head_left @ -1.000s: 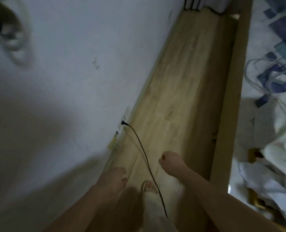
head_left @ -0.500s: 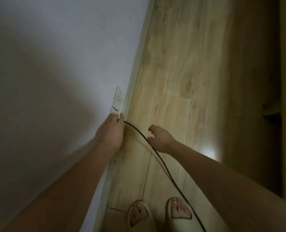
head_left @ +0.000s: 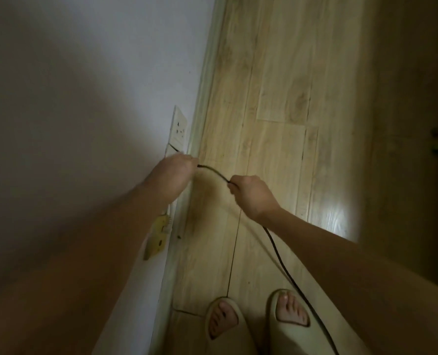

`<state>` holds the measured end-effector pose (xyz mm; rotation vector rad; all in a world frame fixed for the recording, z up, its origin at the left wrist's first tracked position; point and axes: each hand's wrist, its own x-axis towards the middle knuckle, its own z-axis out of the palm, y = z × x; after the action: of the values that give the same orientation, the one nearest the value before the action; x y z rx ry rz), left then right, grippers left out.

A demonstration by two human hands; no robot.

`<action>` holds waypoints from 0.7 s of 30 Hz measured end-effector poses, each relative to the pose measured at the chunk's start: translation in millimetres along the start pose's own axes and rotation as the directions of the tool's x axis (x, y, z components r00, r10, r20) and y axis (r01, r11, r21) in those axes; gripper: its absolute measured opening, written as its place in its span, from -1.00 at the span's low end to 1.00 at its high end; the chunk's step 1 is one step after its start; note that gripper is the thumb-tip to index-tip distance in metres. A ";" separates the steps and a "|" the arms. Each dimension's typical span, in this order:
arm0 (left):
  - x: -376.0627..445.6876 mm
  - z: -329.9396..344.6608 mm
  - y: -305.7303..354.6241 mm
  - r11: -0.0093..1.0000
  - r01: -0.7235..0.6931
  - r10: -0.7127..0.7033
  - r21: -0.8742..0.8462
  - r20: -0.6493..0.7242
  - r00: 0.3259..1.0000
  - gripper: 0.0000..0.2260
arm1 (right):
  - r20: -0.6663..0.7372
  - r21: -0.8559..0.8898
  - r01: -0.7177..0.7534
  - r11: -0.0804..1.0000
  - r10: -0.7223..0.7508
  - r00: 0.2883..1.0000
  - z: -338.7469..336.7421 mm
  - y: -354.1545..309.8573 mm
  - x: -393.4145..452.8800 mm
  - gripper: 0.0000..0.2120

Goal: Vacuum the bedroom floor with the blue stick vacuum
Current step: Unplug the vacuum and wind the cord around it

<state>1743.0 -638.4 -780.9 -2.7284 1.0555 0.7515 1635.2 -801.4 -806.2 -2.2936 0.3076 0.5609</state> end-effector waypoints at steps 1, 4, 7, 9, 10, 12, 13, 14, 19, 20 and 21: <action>3.5 -2.8 7.5 0.998 -0.029 0.029 -0.062 -0.011 1.000 -0.88 | -0.030 -0.037 -0.012 0.999 0.011 1.000 -10.2 9.9 1.6 -0.73; 9.2 -12.8 52.1 0.975 -0.112 0.108 -0.191 -0.034 0.994 -0.89 | -0.072 -0.078 -0.073 0.994 0.067 0.995 -38.9 46.1 -5.2 -0.75; 5.5 2.5 90.4 0.945 -0.039 0.030 -0.324 -0.032 0.999 -0.82 | -0.032 -0.075 -0.068 0.995 0.066 0.997 -46.1 72.3 -36.4 -0.76; -0.7 28.1 105.9 0.955 -0.032 0.064 -0.295 0.098 0.993 -0.79 | 0.039 -0.089 -0.083 0.993 0.086 0.996 -36.8 88.4 -63.1 -0.79; -6.5 42.0 111.5 0.969 -0.030 0.082 -0.246 0.204 0.976 -0.77 | 0.086 -0.087 -0.098 0.991 0.105 0.991 -30.2 97.7 -74.6 -0.80; -22.3 68.6 120.9 0.990 0.007 0.043 -0.139 0.359 0.932 -0.77 | 0.172 -0.097 -0.122 0.988 0.138 0.976 -13.8 118.6 -92.1 -0.82; -30.3 83.3 124.6 0.995 0.033 0.007 -0.090 0.406 0.914 -0.77 | 0.197 -0.102 -0.133 0.986 0.151 0.969 -4.6 129.0 -99.0 -0.83; -37.4 95.8 127.5 0.995 0.070 -0.033 -0.068 0.447 0.894 -0.78 | 0.206 -0.099 -0.140 0.985 0.158 0.966 4.3 137.8 -105.3 -0.83; -56.8 131.1 144.2 0.974 0.170 -0.061 -0.148 0.556 0.829 -0.81 | 0.200 -0.025 -0.121 0.992 0.123 0.972 40.9 149.2 -129.7 -0.69; -58.8 132.2 149.3 0.971 0.172 -0.050 -0.167 0.561 0.827 -0.82 | 0.211 -0.025 -0.102 0.994 0.105 0.972 43.8 147.6 -133.5 -0.68; -60.7 131.5 155.3 0.968 0.173 -0.040 -0.183 0.565 0.824 -0.83 | 0.230 -0.039 -0.080 0.996 0.087 0.969 45.8 146.1 -137.9 -0.68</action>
<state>1548.9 -681.3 -855.5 -2.4336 0.7048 1.6081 1445.5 -863.1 -858.2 -2.2229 0.2843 0.8729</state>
